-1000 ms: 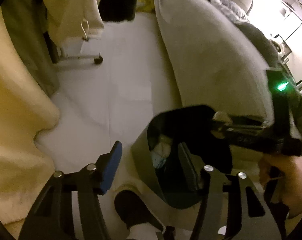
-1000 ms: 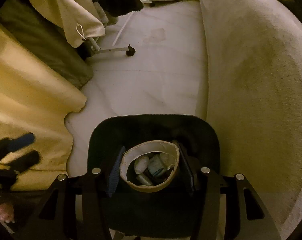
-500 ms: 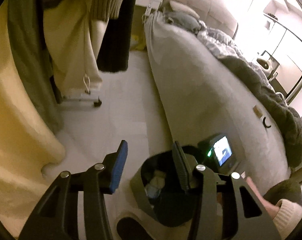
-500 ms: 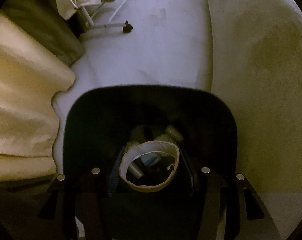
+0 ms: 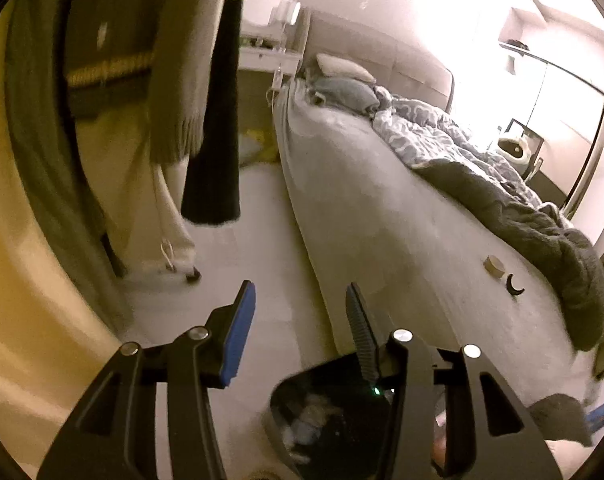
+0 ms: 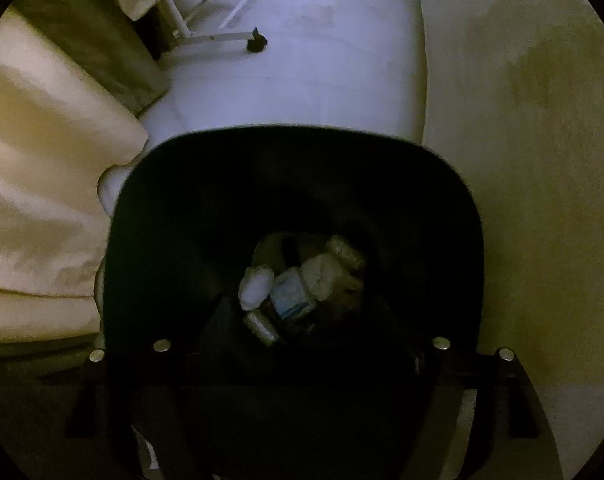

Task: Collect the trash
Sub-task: 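Move both tools back over the bed toward the remaining tape roll and black piece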

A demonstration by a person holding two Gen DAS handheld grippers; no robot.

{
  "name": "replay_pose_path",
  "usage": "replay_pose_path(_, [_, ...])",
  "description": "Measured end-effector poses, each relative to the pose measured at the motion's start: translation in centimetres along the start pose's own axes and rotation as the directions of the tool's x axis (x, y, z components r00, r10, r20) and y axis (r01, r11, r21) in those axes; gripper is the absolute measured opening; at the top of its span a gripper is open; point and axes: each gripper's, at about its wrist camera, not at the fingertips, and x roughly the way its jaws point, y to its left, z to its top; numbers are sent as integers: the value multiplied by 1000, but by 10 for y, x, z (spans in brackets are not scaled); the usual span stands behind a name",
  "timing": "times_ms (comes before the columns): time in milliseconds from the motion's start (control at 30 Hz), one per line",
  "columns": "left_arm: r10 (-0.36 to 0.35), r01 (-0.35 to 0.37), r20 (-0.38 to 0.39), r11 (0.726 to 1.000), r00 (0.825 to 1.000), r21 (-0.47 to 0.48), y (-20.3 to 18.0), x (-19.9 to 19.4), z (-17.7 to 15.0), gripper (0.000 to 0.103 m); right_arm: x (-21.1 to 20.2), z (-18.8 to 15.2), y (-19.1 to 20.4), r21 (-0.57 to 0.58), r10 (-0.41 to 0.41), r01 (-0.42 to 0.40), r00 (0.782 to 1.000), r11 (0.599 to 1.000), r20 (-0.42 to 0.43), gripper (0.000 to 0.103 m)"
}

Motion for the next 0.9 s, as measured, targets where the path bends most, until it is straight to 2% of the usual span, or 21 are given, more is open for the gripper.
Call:
replay_pose_path(200, [-20, 18, 59, 999, 998, 37, -19, -7, 20, 58, -37, 1, 4, -35, 16, -12, 994, 999, 110, 84])
replay_pose_path(400, [-54, 51, 94, 998, 994, 41, -40, -1, 34, 64, -77, 3, -2, -36, 45, -38, 971, 999, 236, 87])
replay_pose_path(633, [-72, 63, 118, 995, 990, 75, -65, 14, 43, 72, -131, 1, -23, -58, 52, -31, 917, 998, 395, 91])
replay_pose_path(667, [-78, 70, 121, 995, 990, 70, -67, 16, 43, 76, -138, -1, -27, -60, 44, -21, 910, 998, 413, 91])
replay_pose_path(900, [-143, 139, 125, 989, 982, 43, -87, 33, 53, 83, -180, -7, -60, -48, -37, 72, 860, 996, 509, 93])
